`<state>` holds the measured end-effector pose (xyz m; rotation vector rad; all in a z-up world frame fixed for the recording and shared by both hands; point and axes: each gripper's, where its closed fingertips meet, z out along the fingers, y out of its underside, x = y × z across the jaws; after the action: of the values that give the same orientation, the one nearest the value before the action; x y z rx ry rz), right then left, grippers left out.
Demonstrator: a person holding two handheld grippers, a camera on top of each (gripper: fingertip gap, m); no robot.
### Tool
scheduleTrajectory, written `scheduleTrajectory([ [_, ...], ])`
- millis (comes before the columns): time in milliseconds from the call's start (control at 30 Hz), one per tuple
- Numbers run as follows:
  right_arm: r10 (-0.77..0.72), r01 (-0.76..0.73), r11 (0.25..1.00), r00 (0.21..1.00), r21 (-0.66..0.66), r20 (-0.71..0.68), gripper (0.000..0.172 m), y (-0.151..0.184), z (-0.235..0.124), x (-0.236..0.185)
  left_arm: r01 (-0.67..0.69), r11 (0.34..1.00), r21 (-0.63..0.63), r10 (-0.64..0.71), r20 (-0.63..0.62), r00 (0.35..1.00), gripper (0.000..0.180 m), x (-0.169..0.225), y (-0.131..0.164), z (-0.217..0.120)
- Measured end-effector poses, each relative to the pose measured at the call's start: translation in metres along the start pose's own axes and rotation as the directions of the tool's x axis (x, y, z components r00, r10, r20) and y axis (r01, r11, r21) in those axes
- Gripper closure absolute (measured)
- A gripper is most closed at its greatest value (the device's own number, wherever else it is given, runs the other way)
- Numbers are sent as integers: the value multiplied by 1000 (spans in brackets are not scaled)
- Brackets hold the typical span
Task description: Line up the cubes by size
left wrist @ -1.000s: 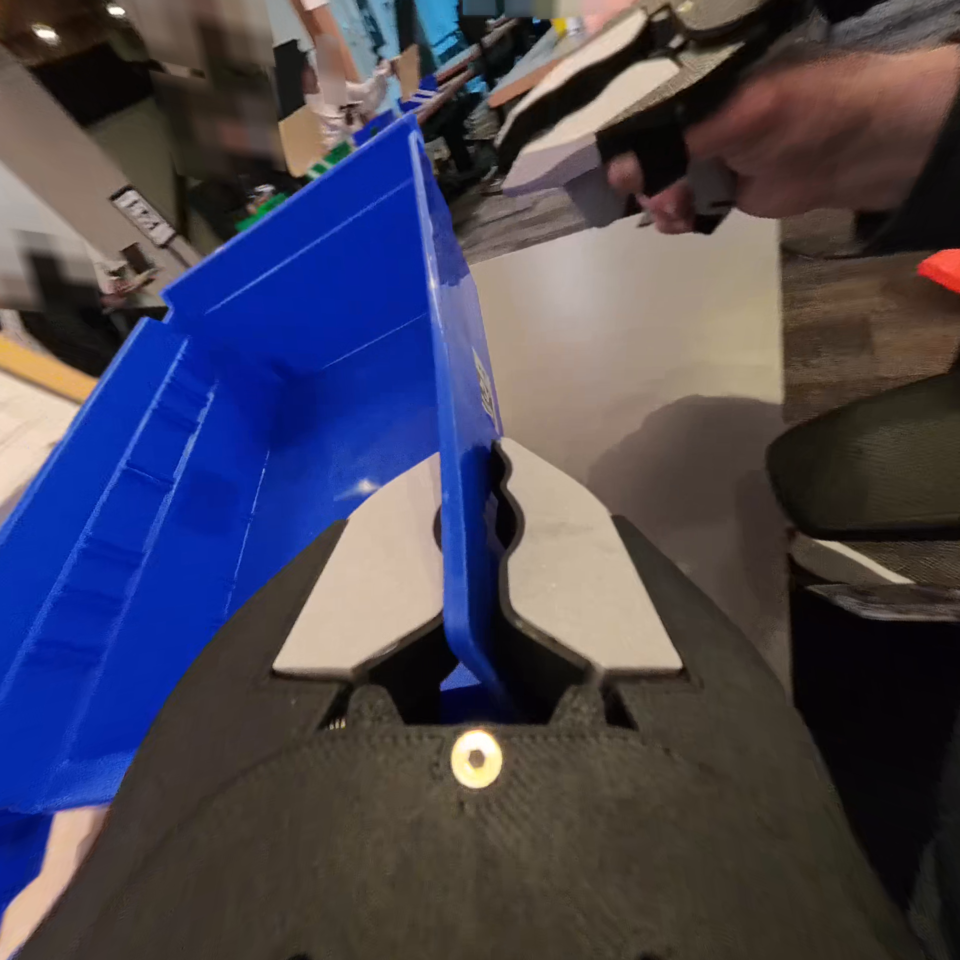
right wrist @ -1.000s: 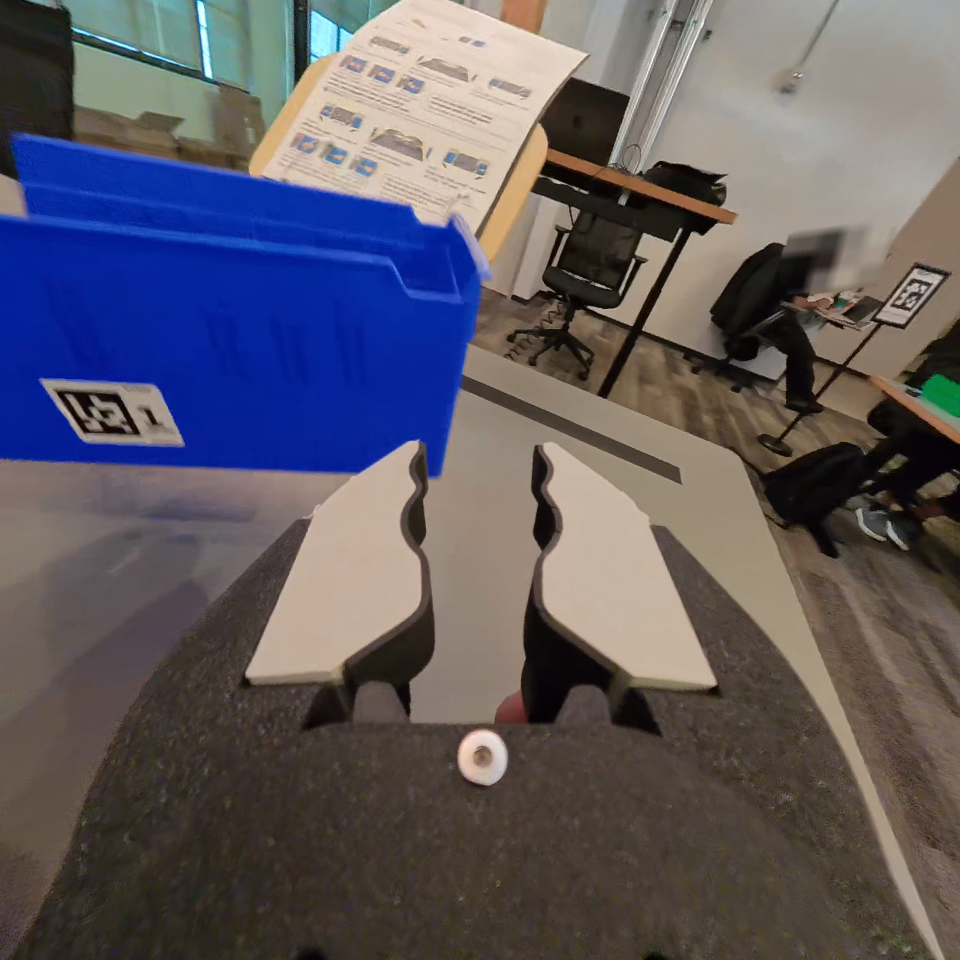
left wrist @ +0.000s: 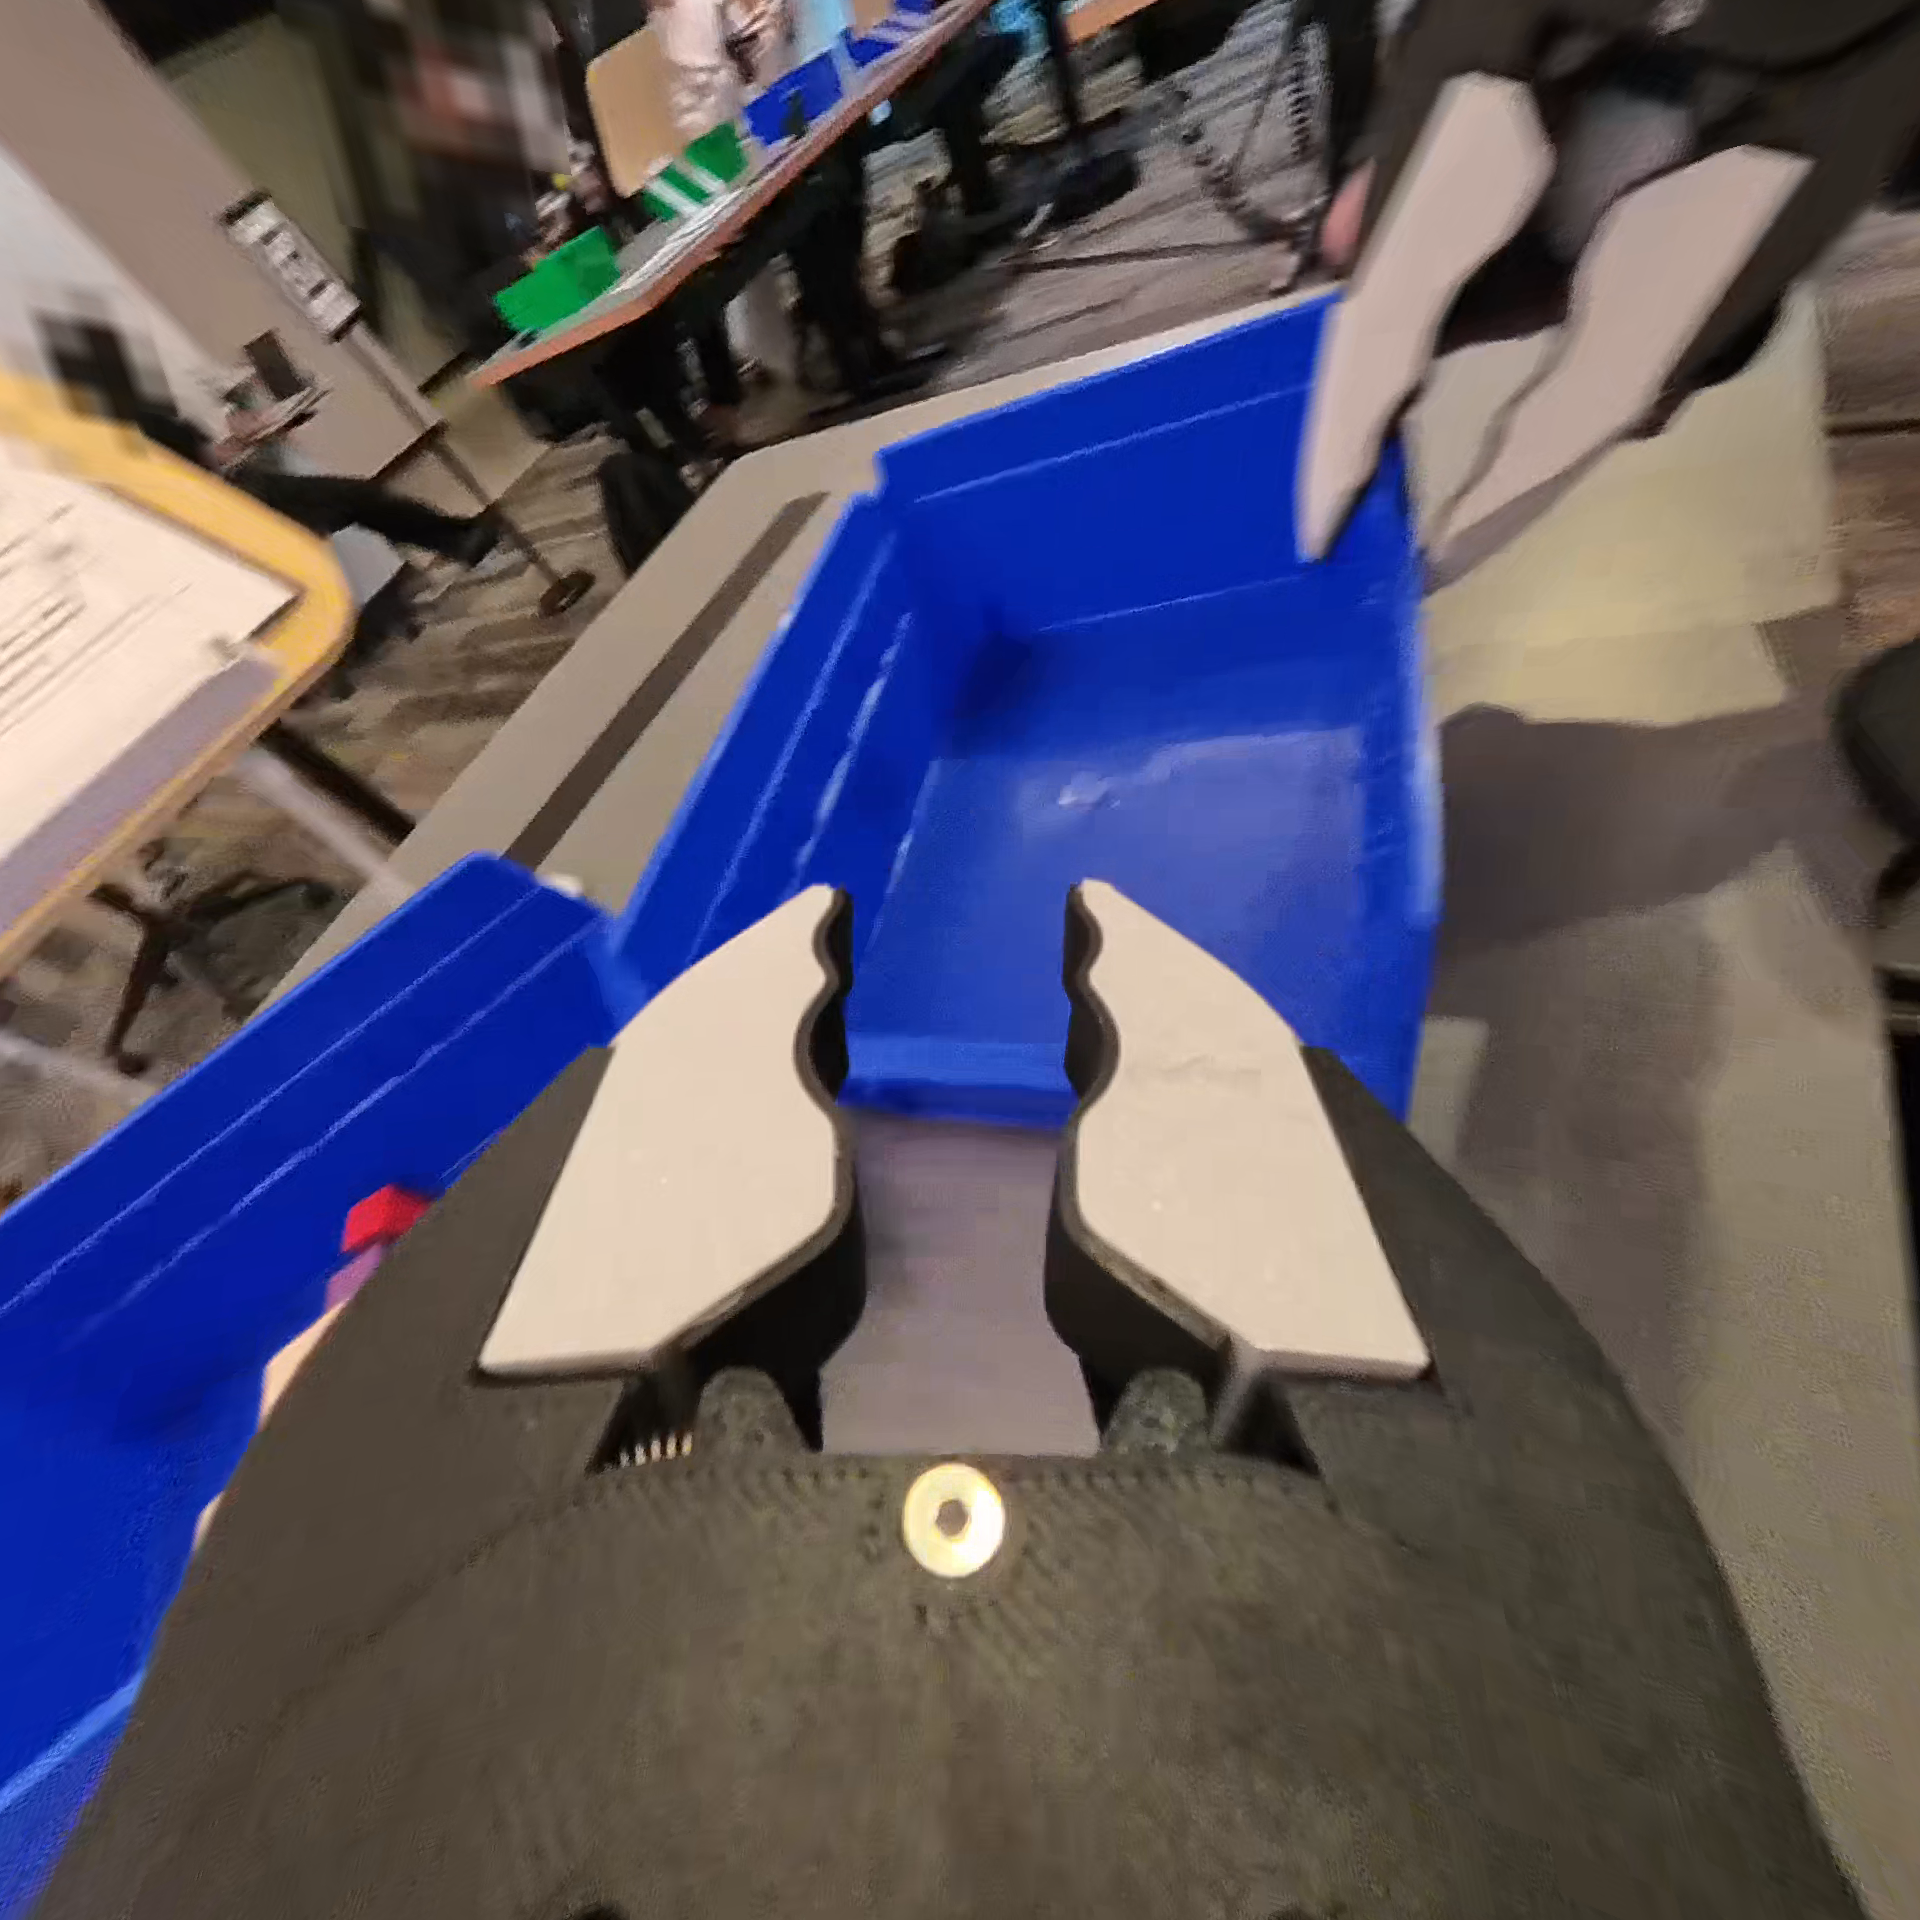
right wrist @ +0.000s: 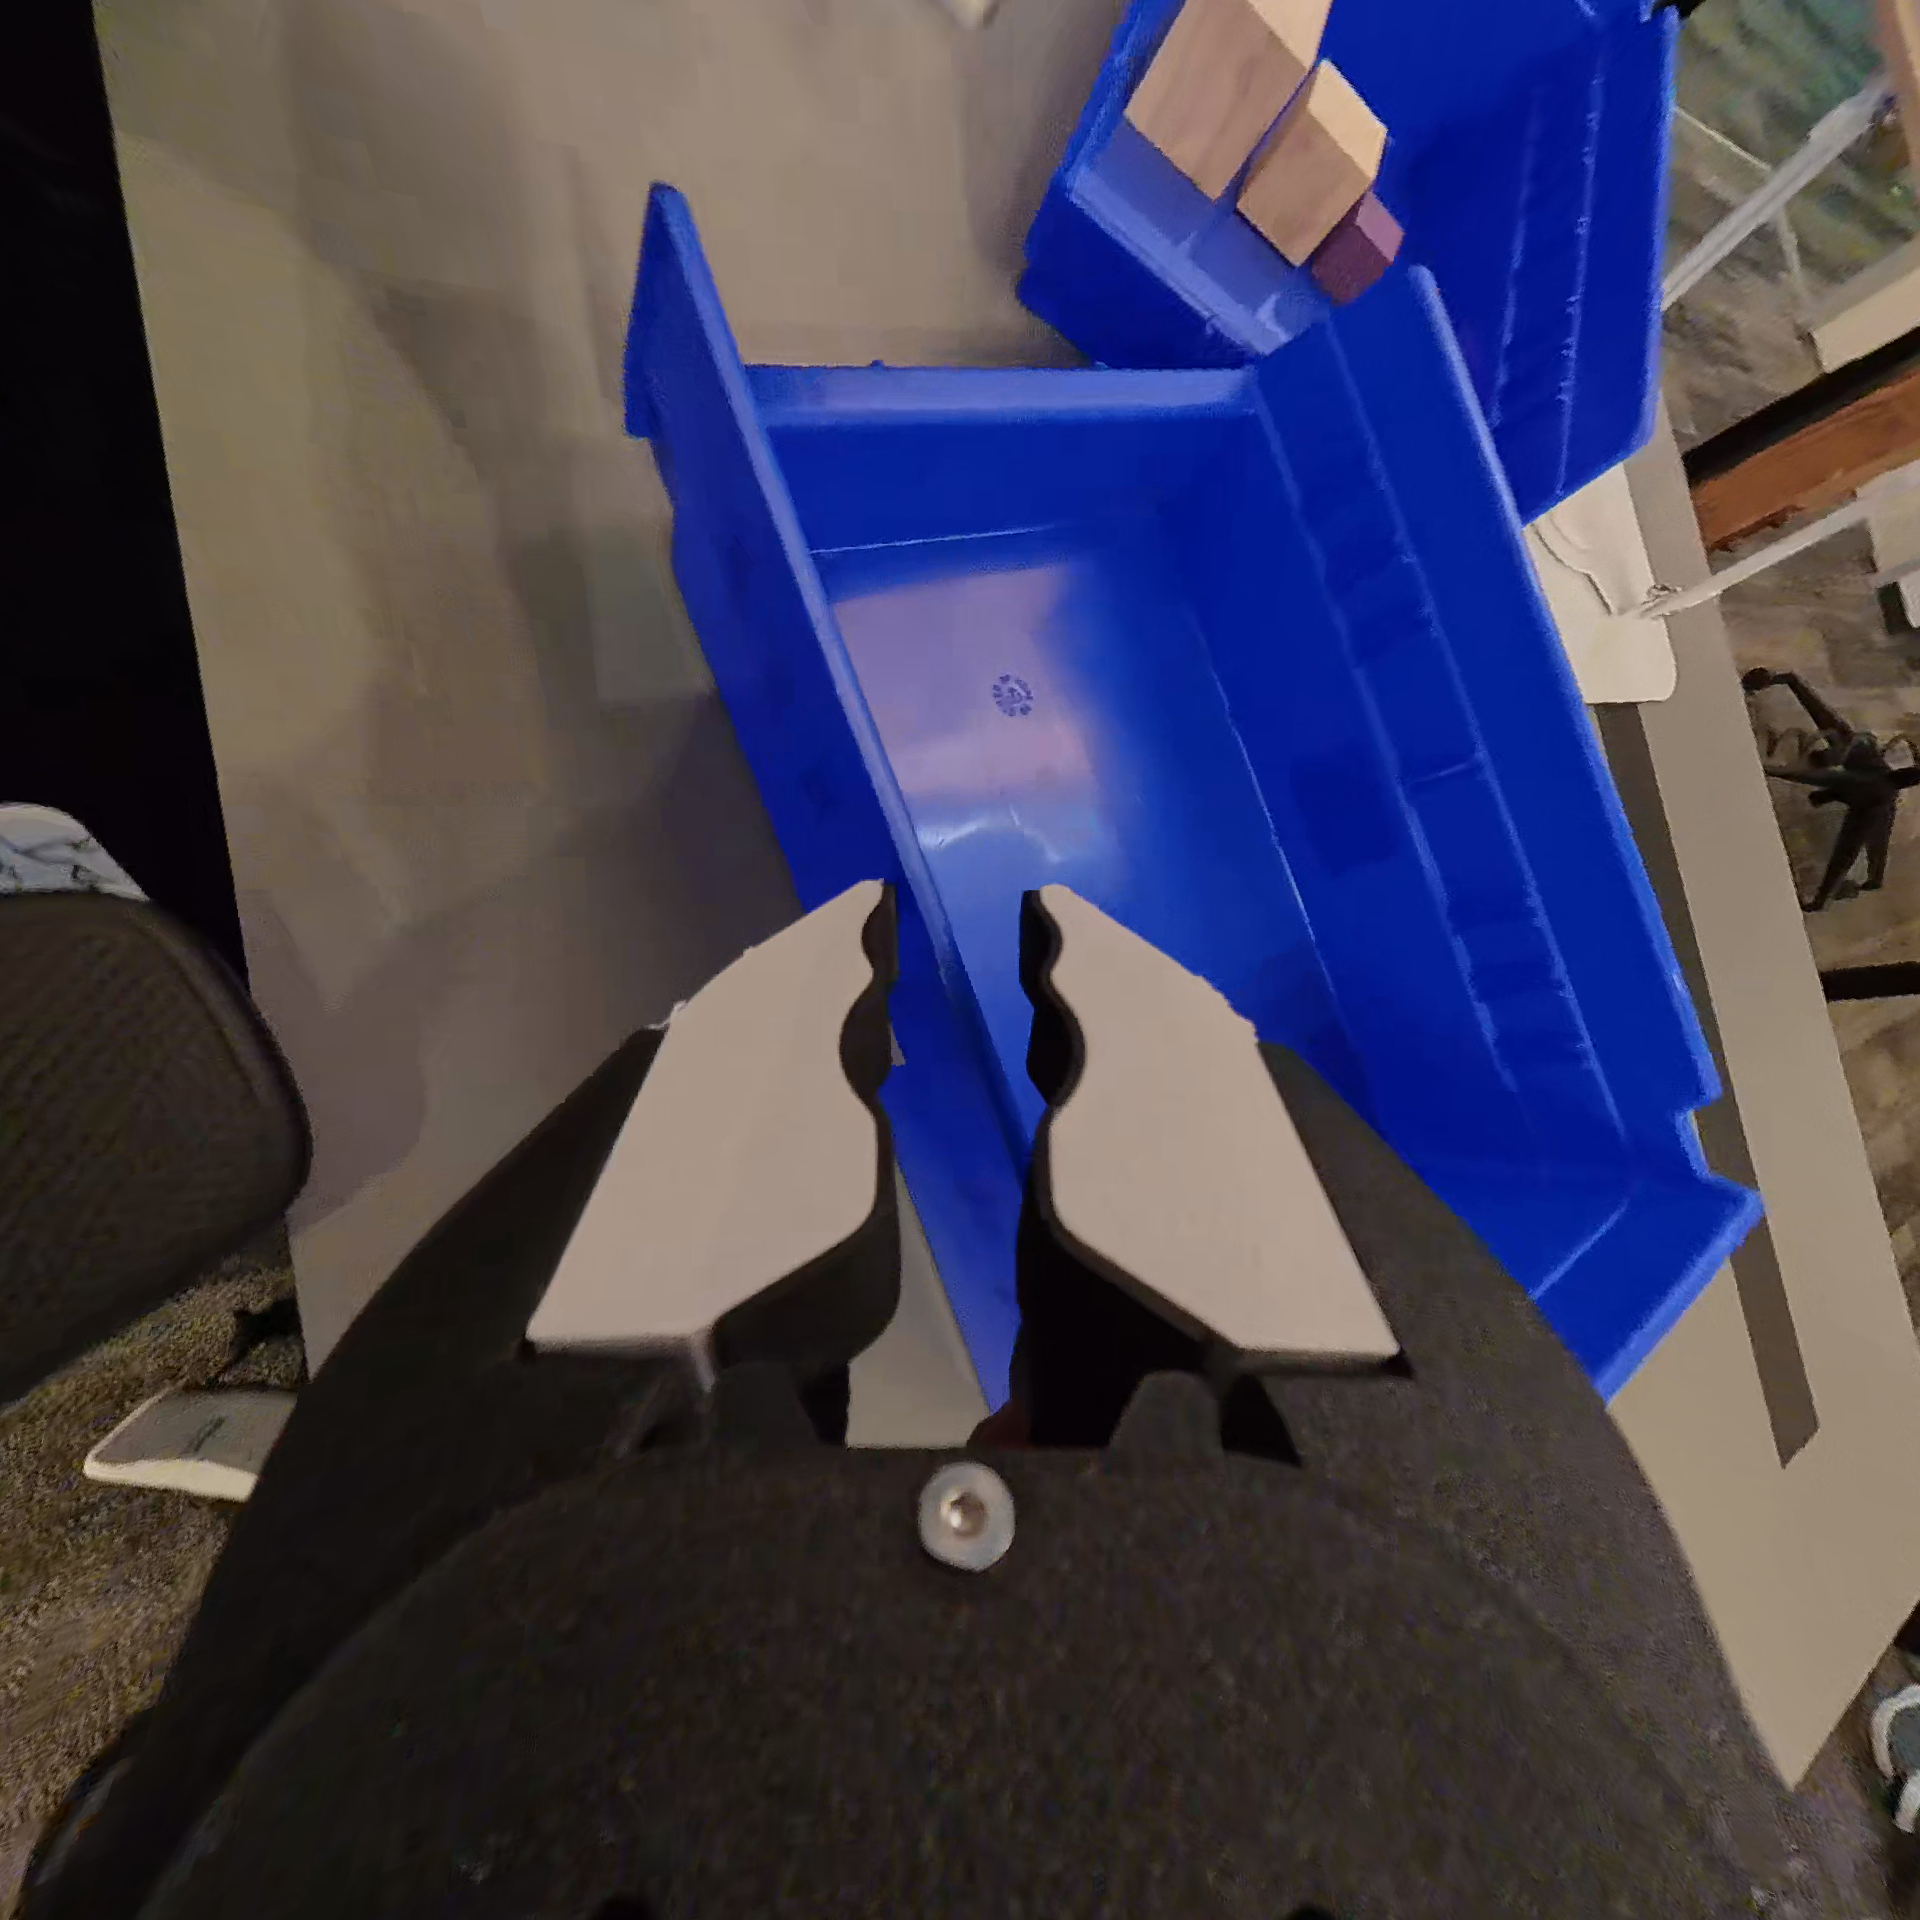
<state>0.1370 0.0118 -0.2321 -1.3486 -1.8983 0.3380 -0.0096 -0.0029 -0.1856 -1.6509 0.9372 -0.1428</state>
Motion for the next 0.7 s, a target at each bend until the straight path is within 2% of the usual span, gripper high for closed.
scheduleTrajectory([
  [133, -40, 40, 999, 998, -5, 58, 162, 14, -5, 4, 34, 992, -122, -18, 125, 992, 148, -41, 27, 13],
  [200, -30, 31, 999, 997, -11, 67, 163, 25, -11, 10, 44, 966, -254, -2, 163, 987, 145, -53, 55, 27],
  [233, -31, 32, 999, 997, -10, 66, 163, 31, -14, 13, 18, 964, -266, 33, 188, 982, 156, -60, 60, 30],
  [367, -32, 33, 999, 995, -7, 96, 164, 46, -25, 17, -2, 921, -389, 87, 202, 975, 160, -68, 85, 33],
  [600, -45, 43, 999, 978, 17, 203, 164, 65, -39, 23, 0, 903, -431, 108, 226, 968, 175, -78, 99, 10],
  [700, -46, 45, 999, 971, 8, 236, 165, 76, -45, 29, -10, 885, -465, 132, 232, 964, 175, -85, 107, 0],
])
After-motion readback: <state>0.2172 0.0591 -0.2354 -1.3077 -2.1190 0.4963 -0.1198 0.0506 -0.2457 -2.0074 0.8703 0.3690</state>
